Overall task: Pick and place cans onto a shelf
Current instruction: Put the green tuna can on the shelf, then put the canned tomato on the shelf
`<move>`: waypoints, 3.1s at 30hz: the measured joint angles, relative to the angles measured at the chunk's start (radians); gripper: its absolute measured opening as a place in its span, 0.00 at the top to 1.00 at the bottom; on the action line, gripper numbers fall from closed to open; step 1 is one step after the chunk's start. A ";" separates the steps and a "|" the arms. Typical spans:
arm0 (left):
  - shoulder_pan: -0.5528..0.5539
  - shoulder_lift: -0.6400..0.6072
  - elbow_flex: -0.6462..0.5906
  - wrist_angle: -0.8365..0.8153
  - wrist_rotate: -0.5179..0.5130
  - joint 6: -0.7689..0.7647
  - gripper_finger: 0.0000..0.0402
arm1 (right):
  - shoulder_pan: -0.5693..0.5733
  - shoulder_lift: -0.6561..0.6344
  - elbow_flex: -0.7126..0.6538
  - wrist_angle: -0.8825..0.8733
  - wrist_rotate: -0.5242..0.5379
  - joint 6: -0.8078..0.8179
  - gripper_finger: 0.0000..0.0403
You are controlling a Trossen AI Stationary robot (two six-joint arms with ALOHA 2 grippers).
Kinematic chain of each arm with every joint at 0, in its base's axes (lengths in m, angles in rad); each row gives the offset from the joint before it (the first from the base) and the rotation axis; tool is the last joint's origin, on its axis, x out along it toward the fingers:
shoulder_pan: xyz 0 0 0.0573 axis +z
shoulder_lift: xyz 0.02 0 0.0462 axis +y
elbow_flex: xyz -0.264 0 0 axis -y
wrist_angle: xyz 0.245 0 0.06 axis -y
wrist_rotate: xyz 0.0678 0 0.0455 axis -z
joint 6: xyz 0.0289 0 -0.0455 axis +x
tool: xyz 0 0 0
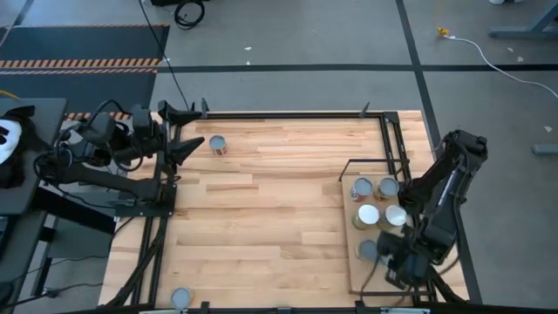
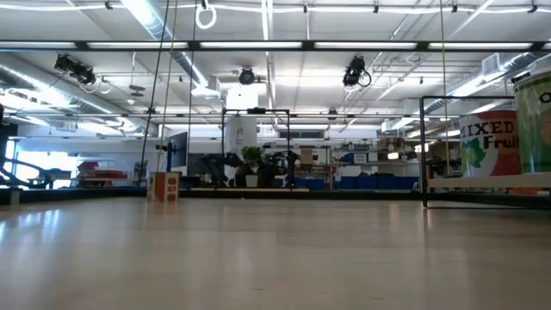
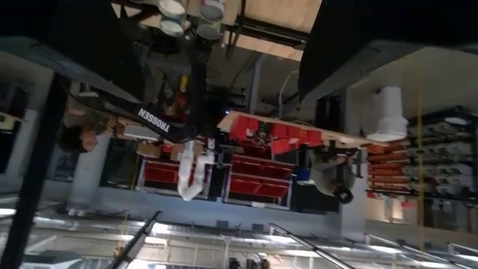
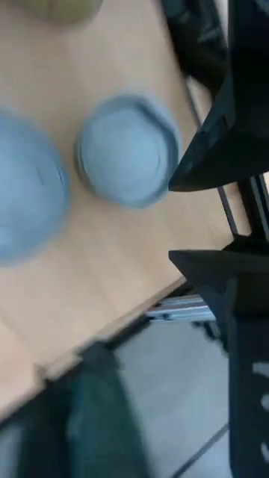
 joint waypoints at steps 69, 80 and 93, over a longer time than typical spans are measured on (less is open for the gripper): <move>-0.272 0.207 0.001 -0.283 0.360 -0.448 0.11 | -0.235 -0.042 0.310 -0.126 -0.033 0.195 1.00; -0.282 0.212 -0.010 -0.631 -0.099 -0.634 0.11 | -0.378 -0.007 0.515 0.174 0.309 -0.360 0.99; 0.119 0.395 -0.074 -0.718 0.075 -0.558 0.27 | -0.613 0.015 0.539 0.325 0.035 -0.894 0.99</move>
